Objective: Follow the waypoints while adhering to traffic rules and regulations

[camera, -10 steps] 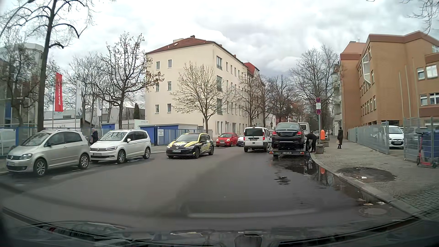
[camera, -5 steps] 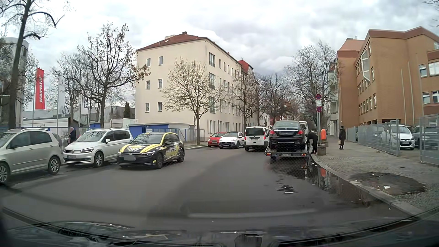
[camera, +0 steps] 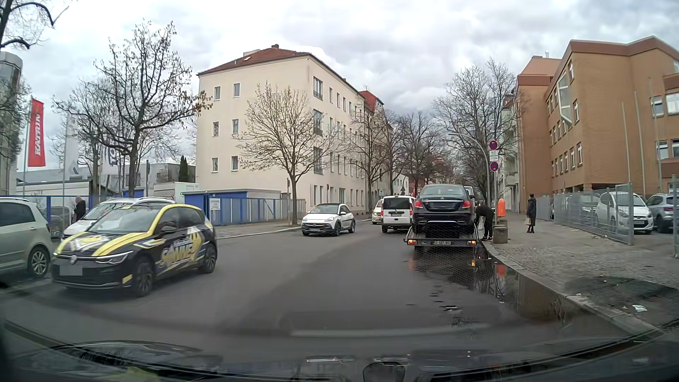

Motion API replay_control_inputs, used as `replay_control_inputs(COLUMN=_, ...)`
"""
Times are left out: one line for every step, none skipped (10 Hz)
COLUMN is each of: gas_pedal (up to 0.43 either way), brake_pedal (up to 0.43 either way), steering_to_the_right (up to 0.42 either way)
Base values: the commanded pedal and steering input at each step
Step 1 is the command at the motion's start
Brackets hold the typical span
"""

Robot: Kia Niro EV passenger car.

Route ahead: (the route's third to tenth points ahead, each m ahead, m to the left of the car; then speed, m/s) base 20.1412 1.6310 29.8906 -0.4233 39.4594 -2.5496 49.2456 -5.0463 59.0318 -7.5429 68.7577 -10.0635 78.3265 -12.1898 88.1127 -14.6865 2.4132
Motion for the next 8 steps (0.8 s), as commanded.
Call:
replay_control_inputs(gas_pedal=0.000, brake_pedal=0.195, steering_to_the_right=0.065)
replay_control_inputs(gas_pedal=0.000, brake_pedal=0.183, steering_to_the_right=0.065)
replay_control_inputs(gas_pedal=0.000, brake_pedal=0.177, steering_to_the_right=0.065)
replay_control_inputs(gas_pedal=0.000, brake_pedal=0.165, steering_to_the_right=0.063)
replay_control_inputs(gas_pedal=0.000, brake_pedal=0.165, steering_to_the_right=0.062)
replay_control_inputs(gas_pedal=0.000, brake_pedal=0.165, steering_to_the_right=0.062)
replay_control_inputs(gas_pedal=0.000, brake_pedal=0.165, steering_to_the_right=0.062)
replay_control_inputs(gas_pedal=0.000, brake_pedal=0.165, steering_to_the_right=0.062)
